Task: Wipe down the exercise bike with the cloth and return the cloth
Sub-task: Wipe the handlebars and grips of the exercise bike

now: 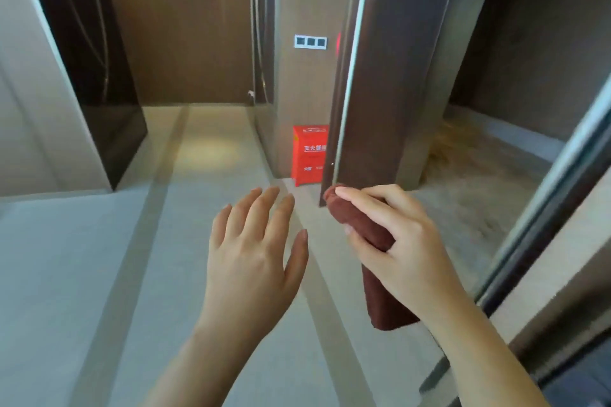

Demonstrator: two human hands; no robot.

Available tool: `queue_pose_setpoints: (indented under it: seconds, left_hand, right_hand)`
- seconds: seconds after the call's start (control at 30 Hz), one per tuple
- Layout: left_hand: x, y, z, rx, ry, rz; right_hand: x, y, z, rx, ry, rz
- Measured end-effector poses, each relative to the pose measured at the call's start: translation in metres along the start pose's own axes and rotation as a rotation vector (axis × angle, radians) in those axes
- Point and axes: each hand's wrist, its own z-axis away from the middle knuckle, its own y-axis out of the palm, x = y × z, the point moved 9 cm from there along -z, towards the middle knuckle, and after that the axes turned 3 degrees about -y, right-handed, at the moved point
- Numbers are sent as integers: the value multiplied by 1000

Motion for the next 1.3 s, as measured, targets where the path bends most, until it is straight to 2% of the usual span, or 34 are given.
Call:
queue_pose_setpoints:
  seconds: [0.4, 0.93, 1.1, 1.3]
  left_hand:
    - [297, -161, 93, -111, -339, -279]
    - [516, -303, 249, -200, -826, -580]
    - [588, -334, 270, -237, -887, -684]
    - [703, -382, 251, -272, -924, -754]
  right_hand:
    - [251, 248, -60, 190, -203, -398]
    - [513, 466, -45, 541, -466, -749]
    - [583, 536, -55, 567, -509, -858]
    - [673, 624, -112, 591, -551, -938]
